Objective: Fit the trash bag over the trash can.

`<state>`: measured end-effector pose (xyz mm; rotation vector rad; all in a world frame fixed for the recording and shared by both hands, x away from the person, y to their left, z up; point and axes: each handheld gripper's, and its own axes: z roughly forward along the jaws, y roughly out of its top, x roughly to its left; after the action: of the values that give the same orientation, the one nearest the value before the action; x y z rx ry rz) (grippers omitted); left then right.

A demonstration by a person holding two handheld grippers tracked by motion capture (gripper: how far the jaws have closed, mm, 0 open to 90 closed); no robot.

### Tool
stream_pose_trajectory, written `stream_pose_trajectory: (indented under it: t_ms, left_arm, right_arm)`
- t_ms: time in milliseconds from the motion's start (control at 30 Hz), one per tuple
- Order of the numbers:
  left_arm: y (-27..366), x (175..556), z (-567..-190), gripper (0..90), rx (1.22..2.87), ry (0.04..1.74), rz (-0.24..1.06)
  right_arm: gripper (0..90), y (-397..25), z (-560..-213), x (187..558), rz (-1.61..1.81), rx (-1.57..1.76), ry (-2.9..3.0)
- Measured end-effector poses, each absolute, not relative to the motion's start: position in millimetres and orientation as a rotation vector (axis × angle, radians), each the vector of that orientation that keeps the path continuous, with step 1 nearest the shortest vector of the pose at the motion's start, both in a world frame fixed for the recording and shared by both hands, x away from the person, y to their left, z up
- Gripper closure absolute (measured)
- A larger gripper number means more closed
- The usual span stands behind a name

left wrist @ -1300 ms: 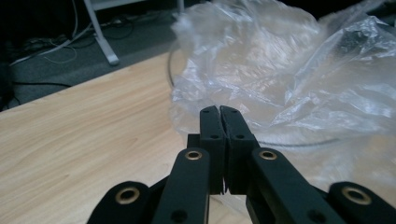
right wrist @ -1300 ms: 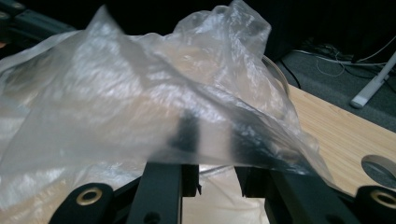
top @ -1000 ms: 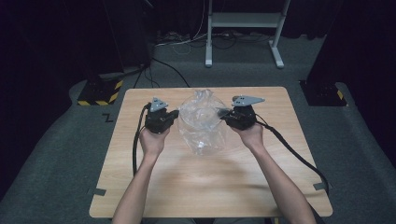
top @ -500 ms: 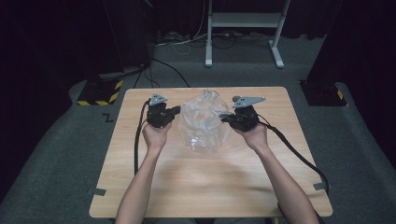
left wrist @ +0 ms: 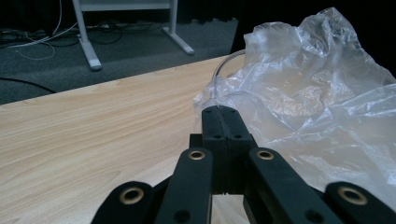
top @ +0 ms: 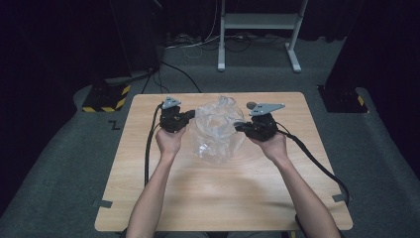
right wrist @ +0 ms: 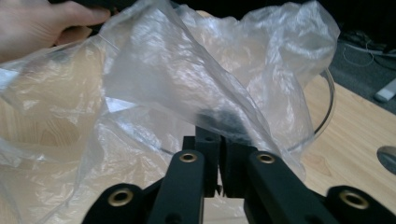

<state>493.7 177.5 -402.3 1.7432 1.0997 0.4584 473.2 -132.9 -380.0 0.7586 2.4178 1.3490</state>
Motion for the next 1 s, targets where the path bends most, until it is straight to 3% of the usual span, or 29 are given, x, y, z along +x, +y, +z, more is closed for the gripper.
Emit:
stream_pose_trajectory:
  t_ms: [67,167,400,667,1000]
  left_arm:
    - [178,494,-402,90.0,1.739,1.097,0.467]
    - [178,494,-401,90.0,1.737,1.094,0.471]
    - [182,498,-403,89.8,1.718,1.11,0.472]
    - [181,503,-409,89.9,1.718,1.122,0.442]
    - [176,502,-411,89.9,1.737,1.096,0.403]
  right_arm:
    - [76.6,-135,-377,471,1.378,0.755,2.382]
    - [73.8,-138,-373,470,1.4,0.765,2.337]
    - [79.3,-141,-375,478,1.387,0.823,2.239]
    - [79.3,-133,-390,490,1.304,0.852,2.23]
    - [83.9,-130,-391,481,1.26,0.787,2.327]
